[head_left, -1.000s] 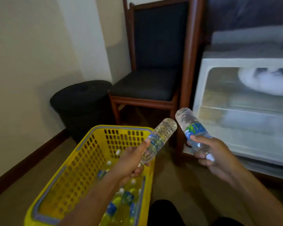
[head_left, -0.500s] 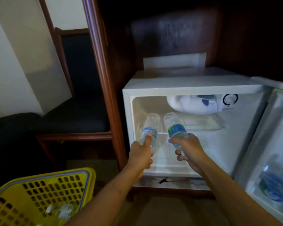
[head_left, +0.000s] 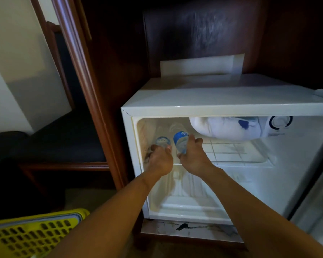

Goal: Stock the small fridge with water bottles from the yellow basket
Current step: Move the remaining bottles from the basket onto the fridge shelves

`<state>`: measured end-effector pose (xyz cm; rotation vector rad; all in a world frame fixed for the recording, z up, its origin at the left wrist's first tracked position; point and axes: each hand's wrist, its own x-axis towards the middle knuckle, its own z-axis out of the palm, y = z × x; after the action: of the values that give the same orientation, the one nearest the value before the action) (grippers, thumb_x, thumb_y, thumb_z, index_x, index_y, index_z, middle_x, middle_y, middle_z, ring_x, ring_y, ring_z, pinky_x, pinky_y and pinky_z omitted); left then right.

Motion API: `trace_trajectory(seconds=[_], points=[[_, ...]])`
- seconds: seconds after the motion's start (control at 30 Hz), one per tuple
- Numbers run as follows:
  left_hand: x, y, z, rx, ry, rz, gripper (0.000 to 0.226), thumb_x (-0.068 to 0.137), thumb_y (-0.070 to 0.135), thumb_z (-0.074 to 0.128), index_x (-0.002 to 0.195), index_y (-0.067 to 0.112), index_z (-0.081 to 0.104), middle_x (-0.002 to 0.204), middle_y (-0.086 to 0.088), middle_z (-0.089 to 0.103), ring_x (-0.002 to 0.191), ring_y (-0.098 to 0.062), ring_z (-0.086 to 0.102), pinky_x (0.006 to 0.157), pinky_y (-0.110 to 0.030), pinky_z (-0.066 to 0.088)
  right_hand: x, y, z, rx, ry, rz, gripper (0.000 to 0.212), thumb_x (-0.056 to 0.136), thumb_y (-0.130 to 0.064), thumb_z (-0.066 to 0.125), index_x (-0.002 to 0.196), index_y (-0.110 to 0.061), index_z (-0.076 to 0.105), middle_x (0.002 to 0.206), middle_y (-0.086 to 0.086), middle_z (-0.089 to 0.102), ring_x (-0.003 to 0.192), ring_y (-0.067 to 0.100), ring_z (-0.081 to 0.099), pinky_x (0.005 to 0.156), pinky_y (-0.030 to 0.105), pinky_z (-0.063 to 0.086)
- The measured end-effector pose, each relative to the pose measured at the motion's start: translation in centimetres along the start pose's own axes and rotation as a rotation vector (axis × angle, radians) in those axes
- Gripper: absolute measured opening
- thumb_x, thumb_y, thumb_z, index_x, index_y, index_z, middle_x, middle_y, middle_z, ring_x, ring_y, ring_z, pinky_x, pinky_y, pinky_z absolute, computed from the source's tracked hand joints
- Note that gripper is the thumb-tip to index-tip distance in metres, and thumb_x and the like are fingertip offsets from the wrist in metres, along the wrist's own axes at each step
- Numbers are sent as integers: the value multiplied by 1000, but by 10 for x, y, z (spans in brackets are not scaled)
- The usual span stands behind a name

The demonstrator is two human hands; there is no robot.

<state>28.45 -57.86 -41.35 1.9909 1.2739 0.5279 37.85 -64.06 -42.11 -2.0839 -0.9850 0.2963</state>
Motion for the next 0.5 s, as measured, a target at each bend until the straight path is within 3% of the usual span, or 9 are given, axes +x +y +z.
trace_trajectory(seconds=[0.2,0.33,0.5], points=[[13,-7,3,140,-74,51,54,104,24,40,149,0,24,145,-26,43,128,-37,49,101,-41,42,13,9,15,-85,-116,-60,98,85,-6,65,155,-13,-4,151,14,9,127,36,46,104,43,46],[10,-22,-4,249,-111,133,70,102,17,41,159,14,1,162,-18,16,148,-35,21,119,-44,27,9,20,8,-175,-309,-168,108,84,-21,69,156,-10,-11,160,11,-8,132,30,43,99,30,46],[4,-43,-1,356,-149,297,78,98,7,47,158,10,-3,164,-15,1,153,-31,4,123,-46,17,10,20,1,-413,-248,-278,102,79,-41,71,154,-8,11,152,11,27,126,31,41,97,36,44]])
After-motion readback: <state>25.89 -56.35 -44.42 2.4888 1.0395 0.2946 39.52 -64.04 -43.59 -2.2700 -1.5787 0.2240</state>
